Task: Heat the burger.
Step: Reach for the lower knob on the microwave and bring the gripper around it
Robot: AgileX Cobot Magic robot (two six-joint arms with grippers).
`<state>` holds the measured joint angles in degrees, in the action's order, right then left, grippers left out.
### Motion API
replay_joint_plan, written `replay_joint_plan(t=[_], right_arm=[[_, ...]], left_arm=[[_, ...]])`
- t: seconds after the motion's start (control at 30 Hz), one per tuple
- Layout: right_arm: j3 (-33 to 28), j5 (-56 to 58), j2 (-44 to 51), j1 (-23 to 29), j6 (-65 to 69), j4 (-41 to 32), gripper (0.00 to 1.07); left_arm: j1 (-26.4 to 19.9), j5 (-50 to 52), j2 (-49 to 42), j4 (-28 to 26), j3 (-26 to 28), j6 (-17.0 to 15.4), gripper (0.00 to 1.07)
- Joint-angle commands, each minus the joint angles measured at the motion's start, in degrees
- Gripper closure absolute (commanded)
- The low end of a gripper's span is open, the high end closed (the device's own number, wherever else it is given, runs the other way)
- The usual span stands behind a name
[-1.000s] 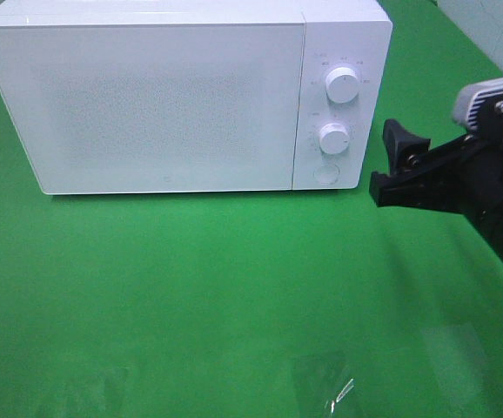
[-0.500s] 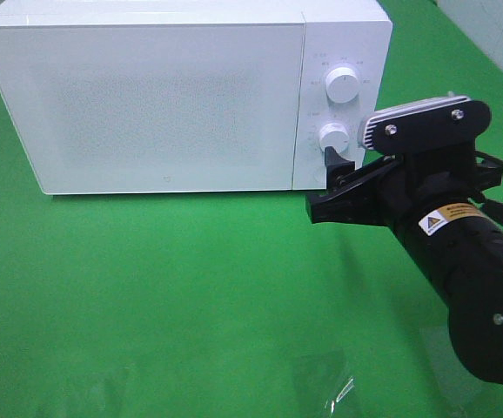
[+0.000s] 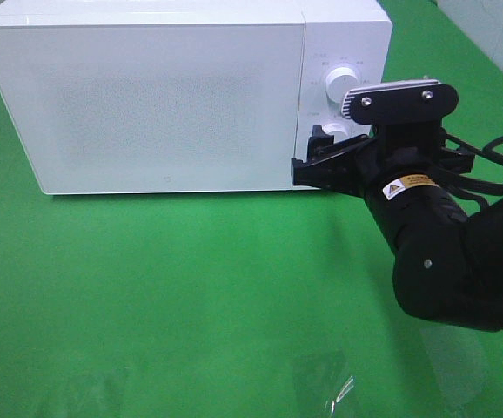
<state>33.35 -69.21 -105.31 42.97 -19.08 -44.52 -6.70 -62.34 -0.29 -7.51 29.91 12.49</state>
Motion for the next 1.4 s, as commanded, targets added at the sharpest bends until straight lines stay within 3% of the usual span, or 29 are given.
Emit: replay_joint_plan(t=[0.03, 0.5, 1.4], right_arm=[[3.27, -6.42, -2.86, -2.12, 1.03, 0.69, 0.26], [12.15, -2.18, -11.97, -5.67, 3.90, 2.41, 0.29], [15.70, -3.50, -17.30, -5.67, 3.09, 3.27, 0.31]], left_arm=[[-0.17, 0.74, -1.03, -0.46, -0.11, 0.00, 0.06], [-0.17, 0.74, -1.03, -0.46, -0.11, 0.00, 0.06], [-0.17, 0.74, -1.03, -0.46, -0.11, 0.00, 0.07]])
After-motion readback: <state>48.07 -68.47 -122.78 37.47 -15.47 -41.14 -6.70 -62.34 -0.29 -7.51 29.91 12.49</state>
